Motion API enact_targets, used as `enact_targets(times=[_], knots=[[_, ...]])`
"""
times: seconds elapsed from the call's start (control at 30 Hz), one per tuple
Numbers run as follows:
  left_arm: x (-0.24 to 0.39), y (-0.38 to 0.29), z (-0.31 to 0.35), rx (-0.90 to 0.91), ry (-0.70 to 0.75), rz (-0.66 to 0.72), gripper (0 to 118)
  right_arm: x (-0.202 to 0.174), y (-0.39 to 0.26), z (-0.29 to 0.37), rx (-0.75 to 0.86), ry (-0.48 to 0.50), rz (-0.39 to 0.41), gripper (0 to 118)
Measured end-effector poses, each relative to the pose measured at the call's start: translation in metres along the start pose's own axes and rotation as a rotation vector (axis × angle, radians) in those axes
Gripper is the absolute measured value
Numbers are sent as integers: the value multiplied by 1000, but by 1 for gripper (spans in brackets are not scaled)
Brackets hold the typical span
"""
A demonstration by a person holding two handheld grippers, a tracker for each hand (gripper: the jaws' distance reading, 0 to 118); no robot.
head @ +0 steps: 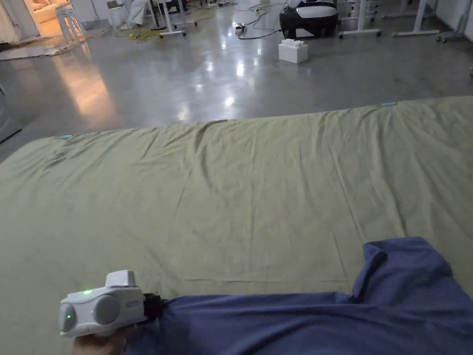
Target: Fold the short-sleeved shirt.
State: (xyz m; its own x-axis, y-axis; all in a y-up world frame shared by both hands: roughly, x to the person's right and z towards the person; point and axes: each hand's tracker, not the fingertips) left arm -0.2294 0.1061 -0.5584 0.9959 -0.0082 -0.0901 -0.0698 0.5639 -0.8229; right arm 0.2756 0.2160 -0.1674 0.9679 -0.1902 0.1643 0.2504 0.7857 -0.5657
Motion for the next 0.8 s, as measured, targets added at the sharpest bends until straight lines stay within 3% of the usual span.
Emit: enact_targets(times=[0.03,0.13,0.27,0.3,0.33,0.37,0.4,0.43,0.5,0.6,0.7,0.8], knots=[[5,-1,5,32,-53,-62,25,2,1,-2,-7,-5,5,0],[22,-3,5,-7,-30,-181,15,10,7,-15,-28,4,1,0],[28,9,-16,-101,-25,-185,12,20,48,-57,-4,-1,38,2],[26,14,-16,-113,-23,-173,11,25,62,-73,-5,0,26,11],[25,17,-16,-129,-29,-174,11,31,80,-97,-31,0,7,34],[25,19,-17,-139,-35,-192,11,41,92,-122,-86,-8,-15,72],[24,20,-17,-144,-40,-202,11,46,104,-146,-109,-9,-21,89],[23,21,-18,-148,-40,-200,11,51,115,-169,-95,-2,-19,88],[23,19,-17,-148,-41,-184,11,61,133,-218,-136,-4,-73,75],[25,19,-15,-145,-39,-195,11,76,146,-289,-303,-39,-94,75],[24,21,-16,-160,-43,-195,11,79,138,-333,-419,-127,-26,75],[25,22,-16,-166,-41,-196,11,62,125,-335,-406,-173,142,59]])
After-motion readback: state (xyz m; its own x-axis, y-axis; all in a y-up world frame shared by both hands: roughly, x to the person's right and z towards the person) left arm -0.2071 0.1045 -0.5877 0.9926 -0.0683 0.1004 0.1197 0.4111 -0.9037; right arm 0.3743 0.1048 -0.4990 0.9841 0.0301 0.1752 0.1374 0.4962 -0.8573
